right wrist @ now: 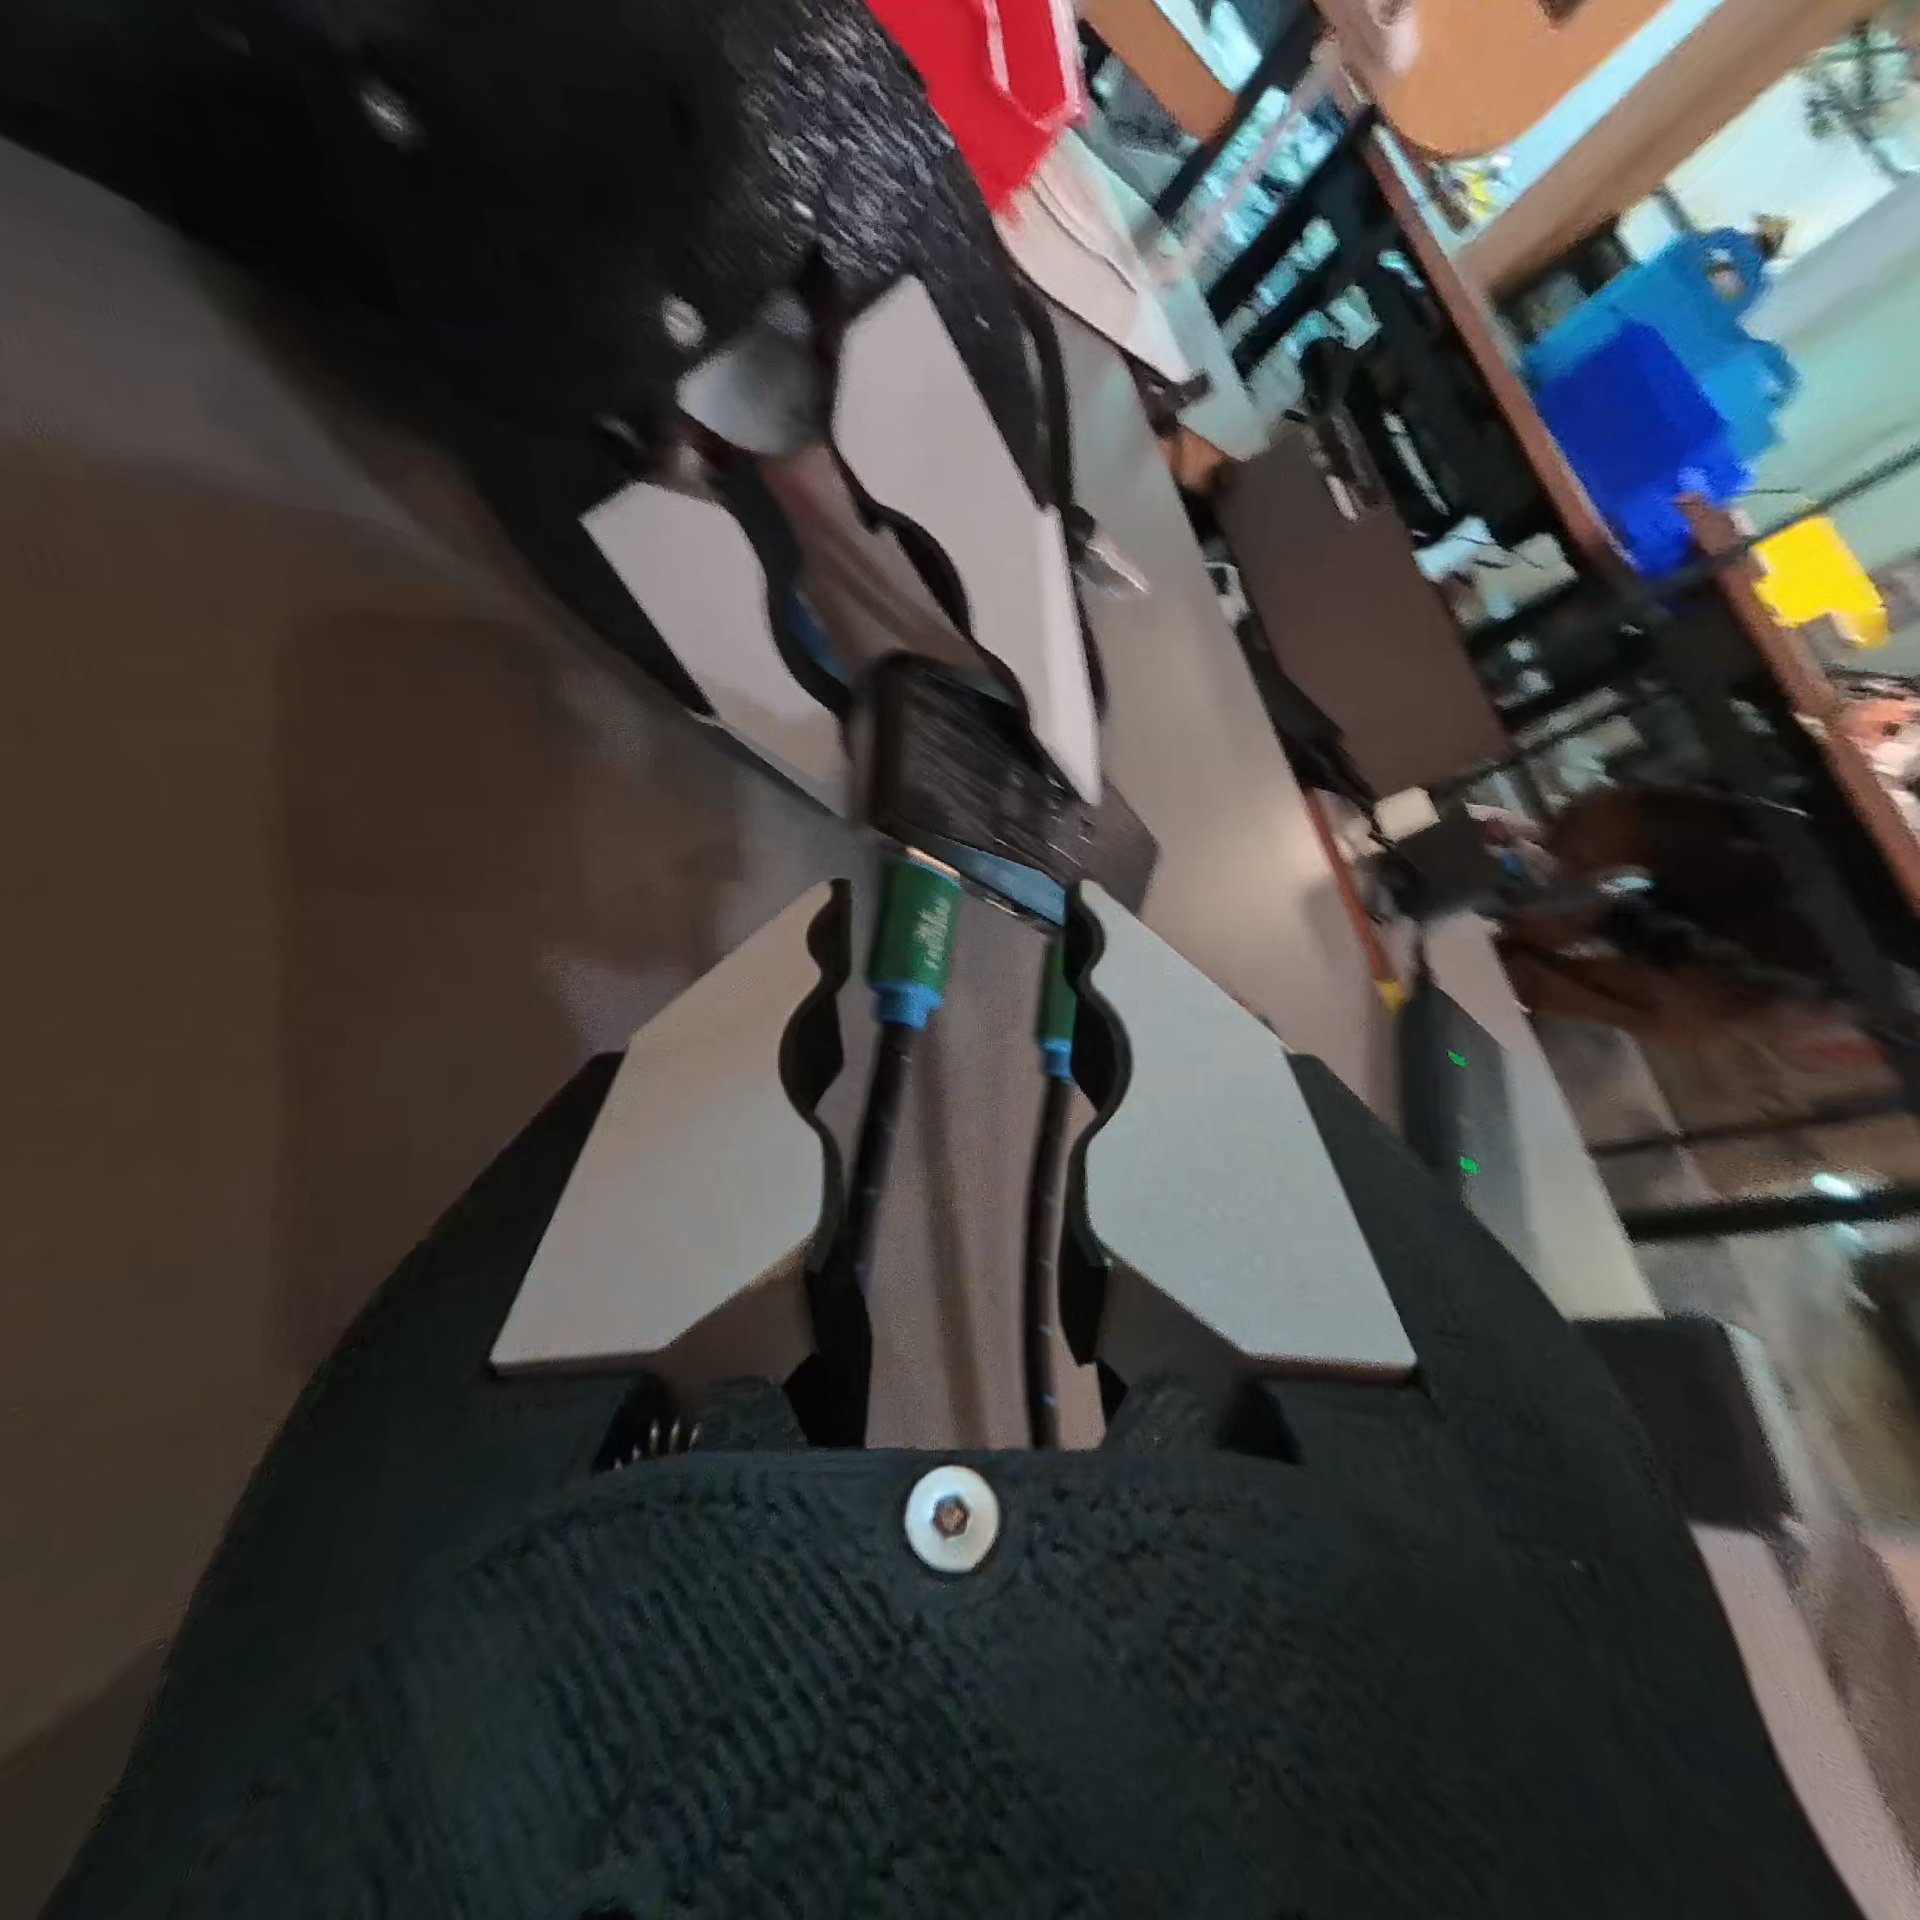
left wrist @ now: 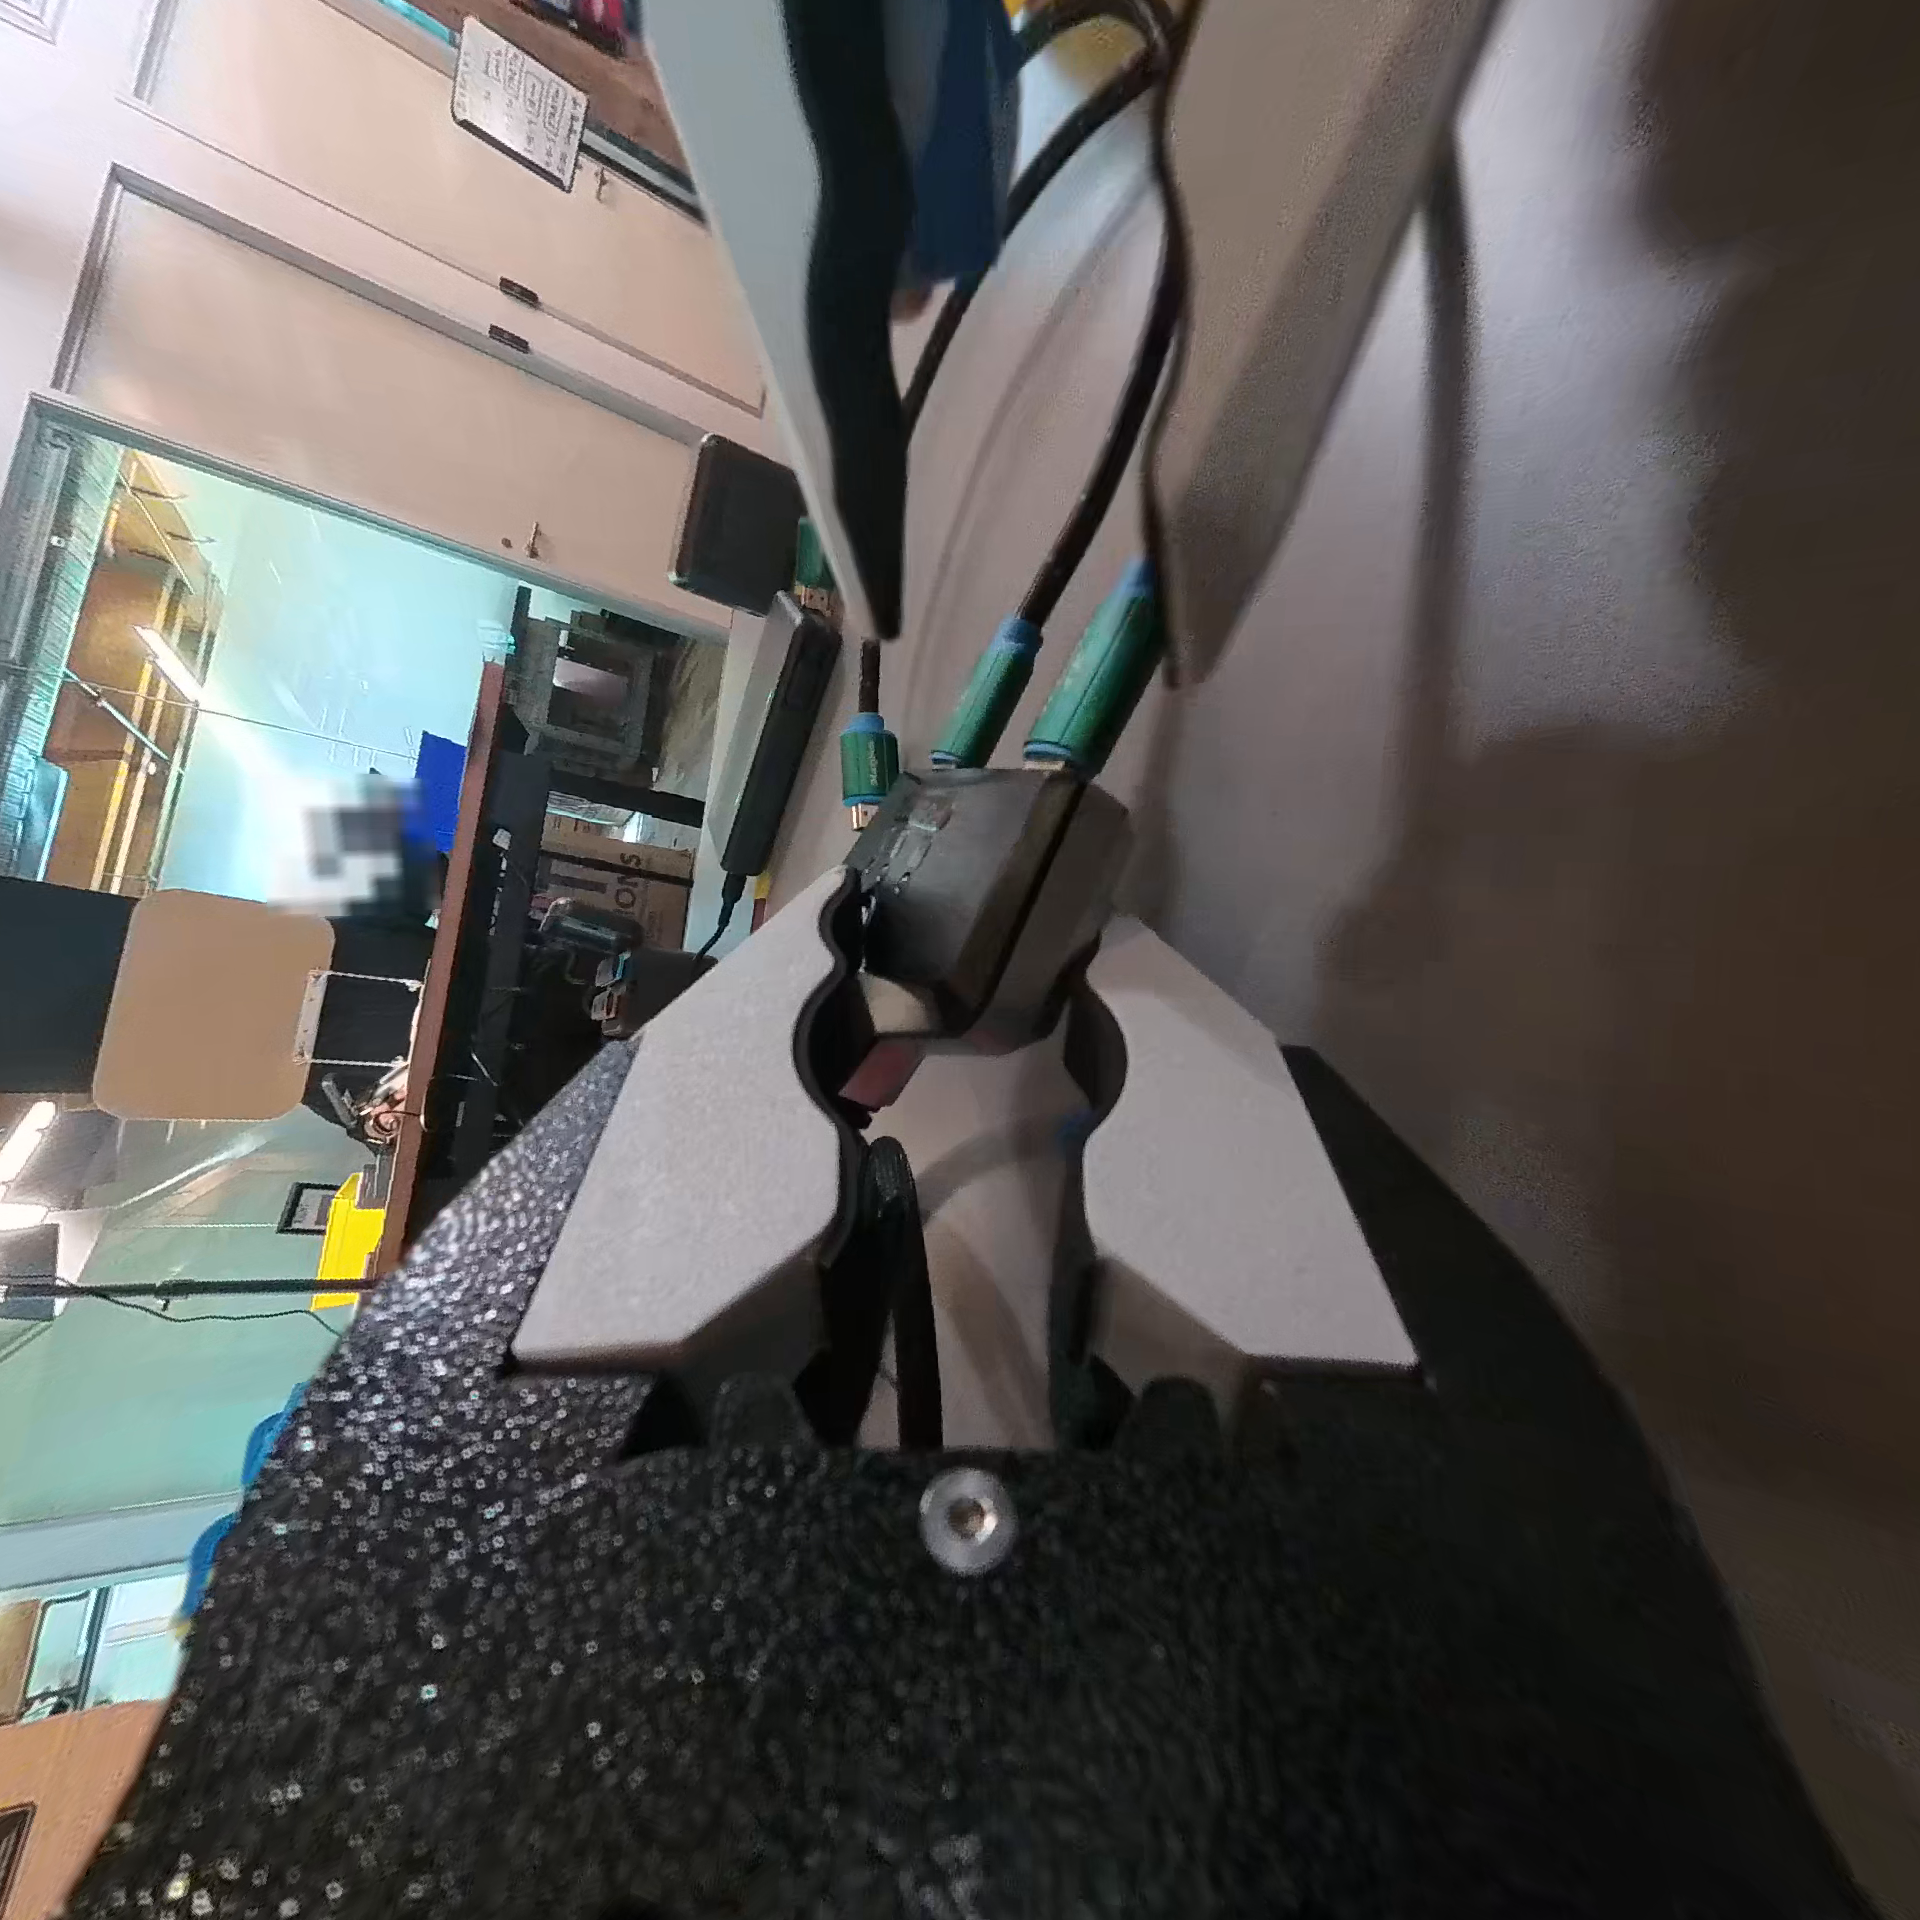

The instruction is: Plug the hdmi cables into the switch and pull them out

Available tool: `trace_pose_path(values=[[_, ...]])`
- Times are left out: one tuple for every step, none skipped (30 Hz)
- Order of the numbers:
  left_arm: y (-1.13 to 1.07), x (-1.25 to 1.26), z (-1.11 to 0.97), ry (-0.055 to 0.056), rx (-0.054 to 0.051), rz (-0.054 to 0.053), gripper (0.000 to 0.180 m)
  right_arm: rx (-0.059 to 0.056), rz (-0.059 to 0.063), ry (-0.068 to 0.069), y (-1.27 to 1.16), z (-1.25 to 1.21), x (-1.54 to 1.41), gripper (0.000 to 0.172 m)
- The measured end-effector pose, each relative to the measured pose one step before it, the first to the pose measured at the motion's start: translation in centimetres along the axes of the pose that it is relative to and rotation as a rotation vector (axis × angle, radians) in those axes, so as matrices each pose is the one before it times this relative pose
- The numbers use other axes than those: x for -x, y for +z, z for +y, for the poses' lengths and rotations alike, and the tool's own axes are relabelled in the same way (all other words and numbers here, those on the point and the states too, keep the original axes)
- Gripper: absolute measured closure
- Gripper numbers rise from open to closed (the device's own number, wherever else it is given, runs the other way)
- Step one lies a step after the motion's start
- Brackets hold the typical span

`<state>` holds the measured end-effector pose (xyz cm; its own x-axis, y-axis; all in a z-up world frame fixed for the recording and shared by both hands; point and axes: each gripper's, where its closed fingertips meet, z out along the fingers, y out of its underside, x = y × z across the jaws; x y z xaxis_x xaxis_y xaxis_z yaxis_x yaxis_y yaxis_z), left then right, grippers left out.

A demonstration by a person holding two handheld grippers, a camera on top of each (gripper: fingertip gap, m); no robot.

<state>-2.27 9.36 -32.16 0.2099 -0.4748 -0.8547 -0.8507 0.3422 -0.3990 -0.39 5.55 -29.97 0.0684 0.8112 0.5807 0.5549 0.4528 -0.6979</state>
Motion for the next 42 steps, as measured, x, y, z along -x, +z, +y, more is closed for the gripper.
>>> trace_pose_path(values=[[0.009, -0.012, 0.005, -0.0042, -0.0029, 0.0008, 0.145, 0.0056, -0.0312, 0.0183, 0.236, 0.062, 0.528, 0.129], [0.015, -0.017, 0.003, -0.0048, -0.0017, 0.0015, 0.145, 0.0262, -0.0107, 0.0098, 0.354, 0.401, 0.226, 0.126], [-0.001, -0.020, 0.003, -0.0049, -0.0018, 0.0021, 0.145, 0.0347, 0.0088, -0.0086, 0.418, 0.560, 0.040, 0.125], [0.006, -0.013, -0.009, -0.0042, -0.0020, 0.0018, 0.145, 0.0342, 0.0137, -0.0260, 0.435, 0.545, 0.085, 0.126], [0.012, -0.009, -0.003, -0.0047, -0.0018, 0.0016, 0.145, 0.0343, 0.0313, -0.0315, 0.446, 0.494, -0.109, 0.131], [-0.006, -0.020, 0.004, -0.0038, -0.0018, 0.0017, 0.145, 0.0331, 0.0453, -0.0314, 0.400, 0.445, -0.302, 0.140], [-0.002, -0.010, -0.009, -0.0021, -0.0016, 0.0006, 0.145, 0.0259, 0.0308, -0.0303, 0.344, 0.325, -0.114, 0.149], [0.004, -0.016, 0.041, 0.0004, 0.0006, 0.0003, 0.145, 0.0131, 0.0195, -0.0196, 0.227, 0.138, -0.026, 0.156], [0.023, 0.000, 0.142, 0.0010, 0.0048, -0.0011, 0.145, 0.0030, 0.0147, -0.0024, 0.141, 0.004, -0.066, 0.157], [-0.010, 0.004, 0.066, -0.0041, -0.0014, 0.0002, 0.145, -0.0019, 0.0032, 0.0081, 0.076, -0.010, -0.013, 0.157], [-0.033, 0.046, 0.021, -0.0086, -0.0059, -0.0025, 0.145, -0.0065, 0.0008, 0.0115, 0.046, -0.060, -0.024, 0.157], [-0.064, 0.005, 0.003, -0.0056, -0.0077, -0.0006, 0.145, -0.0067, -0.0004, 0.0077, 0.015, -0.061, -0.002, 0.157], [-0.087, -0.062, 0.020, -0.0017, -0.0070, -0.0009, 0.145, -0.0032, -0.0009, -0.0005, 0.012, -0.024, 0.028, 0.157], [-0.120, -0.099, 0.056, 0.0006, -0.0029, -0.0014, 0.144, 0.0012, 0.0017, -0.0082, 0.020, 0.018, 0.041, 0.157], [-0.171, -0.188, 0.119, 0.0065, 0.0031, 0.0026, 0.141, 0.0065, 0.0059, -0.0143, 0.050, 0.112, 0.034, 0.157], [-0.193, -0.161, 0.129, 0.0139, 0.0036, 0.0006, 0.139, 0.0083, 0.0090, -0.0177, 0.036, 0.151, 0.009, 0.158], [-0.189, -0.075, 0.074, 0.0188, 0.0022, -0.0053, 0.138, 0.0041, 0.0079, -0.0159, -0.001, 0.106, 0.013, 0.158], [-0.153, -0.018, -0.018, 0.0213, 0.0003, -0.0079, 0.139, 0.0009, 0.0069, -0.0084, -0.021, 0.067, -0.008, 0.158], [-0.107, -0.044, -0.136, 0.0210, -0.0022, -0.0054, 0.140, 0.0007, 0.0081, -0.0007, -0.024, 0.078, -0.084, 0.158], [-0.107, 0.012, -0.310, 0.0266, -0.0076, -0.0109, 0.139, 0.0014, 0.0087, 0.0059, -0.025, 0.094, -0.159, 0.158], [-0.090, -0.033, -0.433, 0.0378, -0.0100, -0.0118, 0.138, 0.0000, 0.0066, 0.0123, -0.049, 0.065, -0.232, 0.158], [-0.019, -0.066, -0.424, 0.0441, -0.0030, -0.0106, 0.135, -0.0026, 0.0002, 0.0179, -0.060, 0.026, -0.208, 0.158], [0.074, 0.029, -0.208, 0.0404, 0.0115, -0.0158, 0.133, -0.0045, -0.0067, 0.0186, -0.089, 0.006, -0.120, 0.158], [0.159, 0.100, -0.029, 0.0313, 0.0206, -0.0153, 0.133, -0.0033, -0.0086, 0.0140, -0.075, 0.026, -0.038, 0.158], [0.145, -0.010, -0.037, 0.0182, 0.0145, -0.0042, 0.134, 0.0006, -0.0065, 0.0085, -0.044, 0.083, -0.009, 0.159], [0.109, 0.033, -0.085, 0.0002, 0.0061, -0.0010, 0.136, 0.0026, -0.0055, 0.0032, -0.019, 0.078, 0.024, 0.159], [0.026, 0.109, -0.074, -0.0143, 0.0023, 0.0032, 0.141, 0.0028, -0.0039, -0.0016, 0.015, 0.044, 0.047, 0.159], [-0.034, 0.216, -0.024, -0.0243, 0.0023, 0.0052, 0.150, 0.0037, -0.0020, -0.0056, 0.024, 0.029, 0.073, 0.159], [-0.066, 0.080, 0.004, -0.0268, -0.0001, 0.0170, 0.154, 0.0019, 0.0011, -0.0084, 0.029, -0.009, 0.067, 0.158], [-0.036, -0.054, -0.002, -0.0247, -0.0033, 0.0206, 0.154, 0.0002, 0.0032, -0.0062, 0.008, -0.030, 0.014, 0.159], [-0.017, -0.036, 0.009, -0.0185, -0.0041, 0.0117, 0.154, 0.0003, 0.0008, -0.0016, 0.004, -0.024, 0.022, 0.159], [-0.002, -0.041, 0.020, -0.0068, -0.0005, 0.0072, 0.154, -0.0010, 0.0006, -0.0009, 0.016, -0.014, 0.022, 0.159], [-0.007, -0.085, 0.015, 0.0025, 0.0023, 0.0071, 0.154, -0.0022, 0.0025, -0.0078, 0.004, 0.007, 0.057, 0.159], [0.003, -0.089, -0.004, 0.0002, 0.0022, 0.0061, 0.154, -0.0036, 0.0072, -0.0175, -0.022, -0.004, 0.048, 0.159], [0.021, -0.080, -0.007, -0.0040, 0.0012, 0.0064, 0.154, -0.0074, 0.0112, -0.0232, -0.059, -0.069, 0.032, 0.159], [0.048, -0.100, 0.036, -0.0042, 0.0028, 0.0076, 0.154, -0.0130, 0.0104, -0.0213, -0.105, -0.194, 0.049, 0.158], [0.059, -0.074, 0.064, -0.0021, 0.0039, 0.0052, 0.154, -0.0163, 0.0087, -0.0166, -0.125, -0.292, 0.048, 0.158], [0.023, -0.038, 0.044, -0.0011, 0.0012, 0.0028, 0.155, -0.0122, 0.0079, -0.0177, -0.091, -0.253, 0.035, 0.156], [0.016, -0.014, 0.017, -0.0048, -0.0003, 0.0035, 0.155, 0.0016, 0.0094, -0.0233, 0.007, -0.047, 0.027, 0.155], [-0.007, 0.009, 0.002, -0.0082, -0.0007, 0.0041, 0.155, 0.0167, 0.0131, -0.0307, 0.124, 0.194, -0.004, 0.155], [0.014, 0.002, -0.002, -0.0086, -0.0001, 0.0049, 0.155, 0.0212, 0.0159, -0.0366, 0.157, 0.272, 0.012, 0.154], [0.015, -0.068, 0.023, -0.0059, 0.0002, 0.0078, 0.155, 0.0142, 0.0205, -0.0339, 0.116, 0.168, -0.047, 0.154]])
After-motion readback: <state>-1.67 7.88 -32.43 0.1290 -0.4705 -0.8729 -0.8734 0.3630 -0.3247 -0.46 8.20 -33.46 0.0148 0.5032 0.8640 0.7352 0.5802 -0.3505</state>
